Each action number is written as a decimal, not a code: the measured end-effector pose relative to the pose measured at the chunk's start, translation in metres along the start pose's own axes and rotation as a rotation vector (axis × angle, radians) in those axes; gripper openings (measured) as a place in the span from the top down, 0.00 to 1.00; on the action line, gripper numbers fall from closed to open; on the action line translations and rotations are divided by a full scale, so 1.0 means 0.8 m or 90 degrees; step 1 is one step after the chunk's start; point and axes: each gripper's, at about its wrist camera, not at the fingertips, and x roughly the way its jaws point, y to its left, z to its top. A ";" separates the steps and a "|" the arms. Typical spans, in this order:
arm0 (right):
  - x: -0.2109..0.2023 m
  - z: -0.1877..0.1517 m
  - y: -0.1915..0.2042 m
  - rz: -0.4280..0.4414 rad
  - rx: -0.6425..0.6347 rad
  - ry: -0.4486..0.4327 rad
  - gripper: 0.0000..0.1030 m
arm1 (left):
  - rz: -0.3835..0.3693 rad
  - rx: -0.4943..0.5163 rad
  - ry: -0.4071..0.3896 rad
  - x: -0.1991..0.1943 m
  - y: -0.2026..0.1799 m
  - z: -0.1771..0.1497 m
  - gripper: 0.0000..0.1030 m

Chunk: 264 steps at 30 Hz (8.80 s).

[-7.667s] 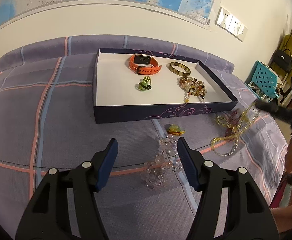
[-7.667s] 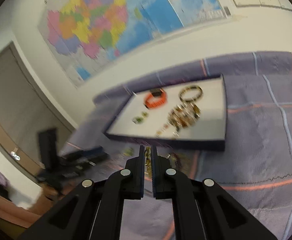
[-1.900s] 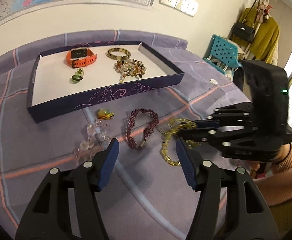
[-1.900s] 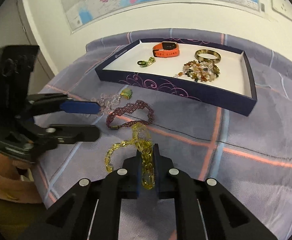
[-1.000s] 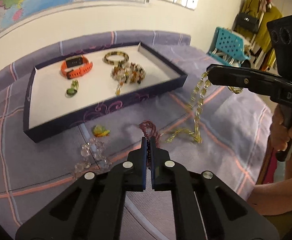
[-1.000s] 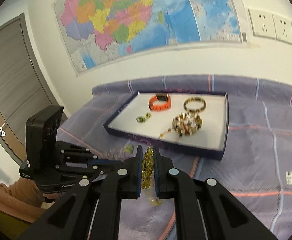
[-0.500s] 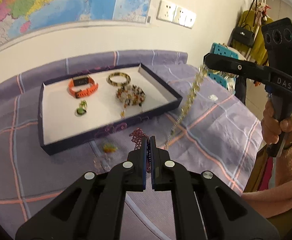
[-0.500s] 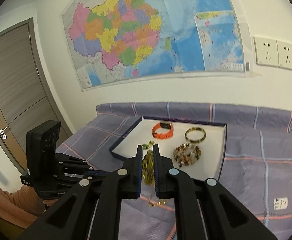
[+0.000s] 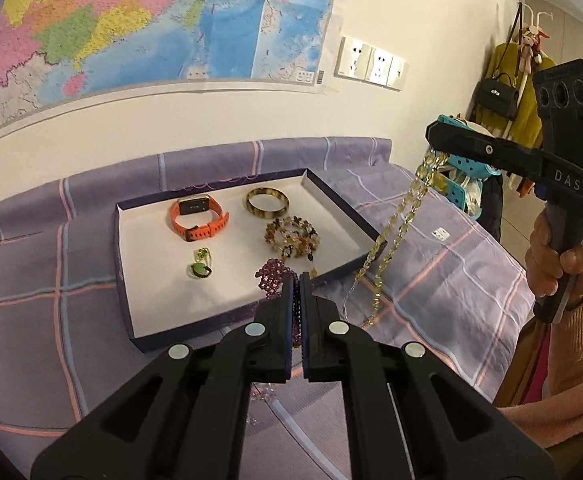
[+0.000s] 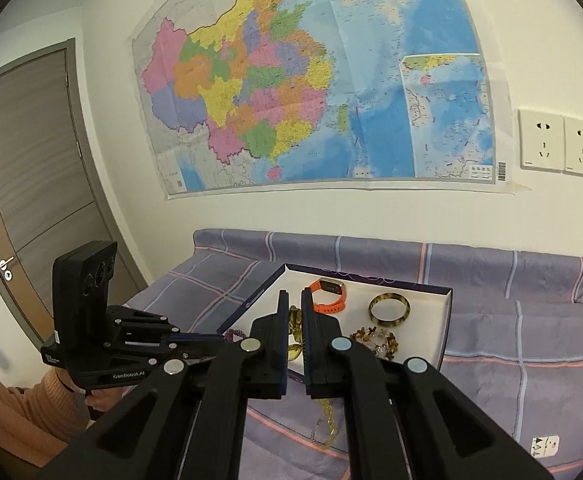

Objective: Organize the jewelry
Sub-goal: 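Carry both necklaces over the box lid with both tools, then lower both necklaces into the box lid and open both tools, then grasp the clear crystal bead bracelet on the bed with the right tool, then grasp the amber-green pendant with the left tool while the right tool lifts the bracelet, then carry the pendant and crystal bracelet into the box lid with both tools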

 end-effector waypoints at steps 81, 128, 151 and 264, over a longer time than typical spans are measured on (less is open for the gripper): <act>0.132 -0.056 -0.037 0.009 0.022 0.157 0.66 | 0.086 -0.048 0.033 0.046 0.068 -0.005 0.71; 0.141 -0.170 0.066 -0.024 -0.109 0.274 0.84 | 0.013 -0.005 0.139 0.083 0.034 -0.063 0.65; 0.090 -0.161 -0.010 0.007 0.084 0.217 0.85 | 0.047 0.011 0.144 0.103 0.012 -0.057 0.80; 0.120 -0.027 -0.058 -0.010 0.060 0.112 0.92 | 0.085 -0.034 0.067 0.095 0.065 0.022 0.80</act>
